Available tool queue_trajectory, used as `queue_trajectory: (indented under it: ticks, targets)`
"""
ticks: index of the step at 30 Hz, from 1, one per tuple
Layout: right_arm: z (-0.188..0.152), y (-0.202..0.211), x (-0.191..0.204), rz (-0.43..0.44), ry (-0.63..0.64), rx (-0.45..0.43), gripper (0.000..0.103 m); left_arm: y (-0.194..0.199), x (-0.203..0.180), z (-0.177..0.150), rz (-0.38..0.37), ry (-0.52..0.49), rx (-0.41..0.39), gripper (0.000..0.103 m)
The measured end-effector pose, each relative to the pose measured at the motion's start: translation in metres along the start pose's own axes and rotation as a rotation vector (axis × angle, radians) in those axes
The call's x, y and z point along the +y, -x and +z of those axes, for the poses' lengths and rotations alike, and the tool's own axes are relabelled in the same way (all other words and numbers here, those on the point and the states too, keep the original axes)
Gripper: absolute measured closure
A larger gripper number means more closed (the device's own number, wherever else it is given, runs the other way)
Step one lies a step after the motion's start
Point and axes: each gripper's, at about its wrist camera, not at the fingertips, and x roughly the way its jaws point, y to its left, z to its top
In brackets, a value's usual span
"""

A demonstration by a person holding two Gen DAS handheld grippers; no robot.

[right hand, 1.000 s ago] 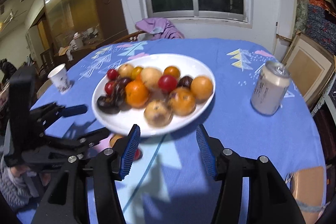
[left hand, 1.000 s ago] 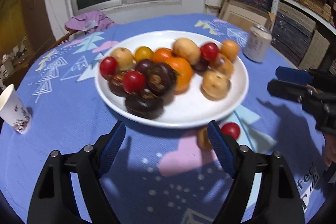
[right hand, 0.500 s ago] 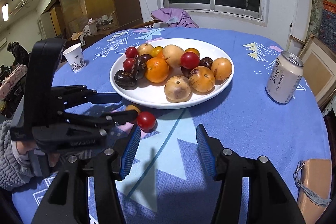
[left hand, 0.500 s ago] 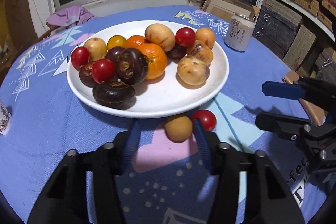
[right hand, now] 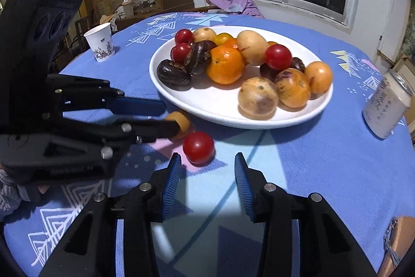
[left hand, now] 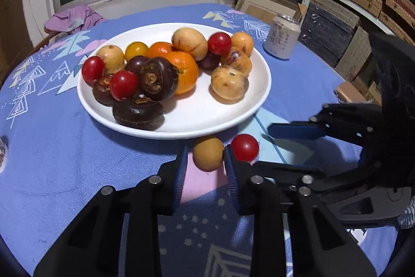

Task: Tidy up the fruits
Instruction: 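Close left tool on a small tan fruit while right tool grasps the last red fruit, then release the tan fruit on the plate with left tool while right tool releases the red fruit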

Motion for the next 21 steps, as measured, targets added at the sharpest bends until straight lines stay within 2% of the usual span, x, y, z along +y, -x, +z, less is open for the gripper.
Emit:
queue_trajectory:
  ticks: [1, 3, 5, 7, 9, 11, 13, 17, 21]
  targets:
    - [0.002, -0.003, 0.001, -0.005, 0.006, 0.004, 0.063, -0.002, -0.002, 0.0, -0.007, -0.005, 0.003, 0.079]
    - [0.005, -0.007, 0.001, 0.012, 0.01, 0.011, 0.069, -0.004, -0.001, 0.001, -0.005, 0.004, 0.004, 0.08]
    - [0.006, -0.007, -0.002, 0.034, -0.002, 0.007, 0.069, -0.006, 0.005, 0.003, -0.042, 0.031, 0.017, 0.079]
    - [0.008, -0.011, -0.002, 0.092, 0.025, 0.025, 0.069, -0.009, 0.008, 0.003, -0.084, 0.039, 0.027, 0.078]
    - [0.01, -0.016, -0.001, 0.093, 0.059, 0.039, 0.069, -0.011, 0.011, 0.005, -0.107, 0.017, 0.035, 0.078]
    - [0.01, -0.015, 0.001, 0.094, 0.093, 0.034, 0.071, -0.011, 0.01, 0.006, -0.109, -0.02, 0.039, 0.077]
    - [0.01, -0.011, -0.002, 0.092, 0.089, 0.015, 0.078, -0.013, 0.009, 0.006, -0.104, -0.05, 0.042, 0.077]
    - [0.005, -0.003, -0.007, 0.069, 0.087, -0.001, 0.078, -0.019, -0.001, 0.006, -0.058, -0.083, 0.034, 0.077]
    - [-0.004, 0.005, -0.008, 0.053, 0.087, 0.003, 0.078, -0.019, -0.008, 0.004, -0.037, -0.06, 0.025, 0.077]
